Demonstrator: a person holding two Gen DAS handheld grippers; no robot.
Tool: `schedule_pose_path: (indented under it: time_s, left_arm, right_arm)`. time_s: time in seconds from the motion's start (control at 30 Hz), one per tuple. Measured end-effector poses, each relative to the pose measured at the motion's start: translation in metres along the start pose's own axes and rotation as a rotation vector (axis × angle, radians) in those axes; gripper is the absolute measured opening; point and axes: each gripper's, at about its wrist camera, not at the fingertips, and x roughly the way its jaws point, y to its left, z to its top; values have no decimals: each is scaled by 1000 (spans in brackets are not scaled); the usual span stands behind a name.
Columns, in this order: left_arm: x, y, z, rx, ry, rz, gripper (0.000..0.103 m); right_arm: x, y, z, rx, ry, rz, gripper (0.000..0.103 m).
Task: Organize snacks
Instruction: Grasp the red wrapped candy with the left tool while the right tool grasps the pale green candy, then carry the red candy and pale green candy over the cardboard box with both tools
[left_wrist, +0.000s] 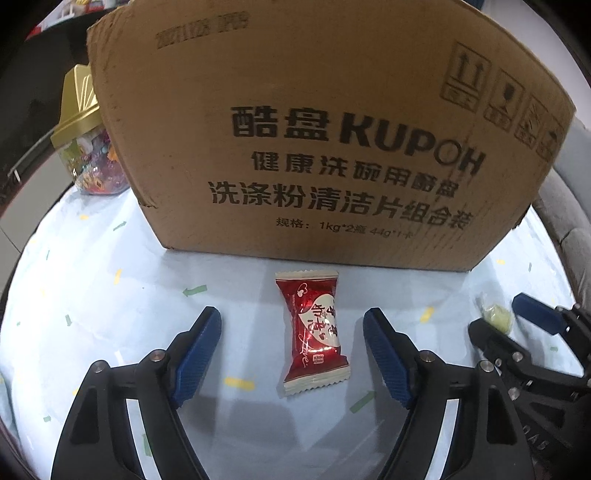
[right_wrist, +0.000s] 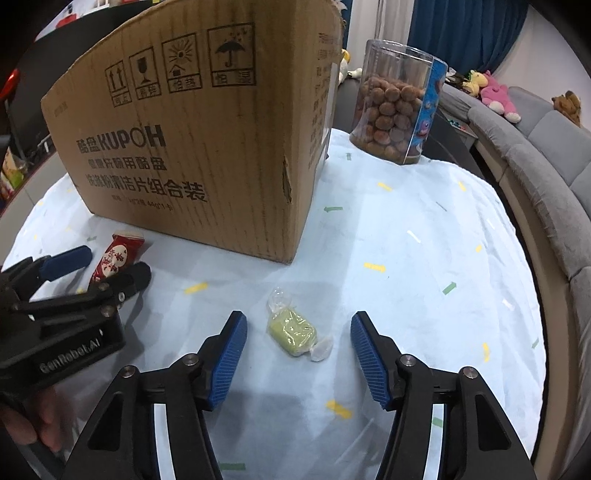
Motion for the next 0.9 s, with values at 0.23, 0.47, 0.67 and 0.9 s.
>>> schedule_pose_path:
  time_s: [0.23,0.47,0.67,0.9]
  left_arm:
    - [-8,-15,-7,-11,-20,21,63]
    - [-23,-23,-7,-11,-33,18,39]
    - [-29,-29,-7,2,-36,4,23]
    - [-32,-31,-8,9,-36,-2,22]
  right_arm:
    - [0,-2,-1,27,5,24,57]
    - [-2,0,-2,24,3,39,36]
    - [-4,-2,-3,41,0,47,25]
    - [-2,-5,0,55,-2,47,25]
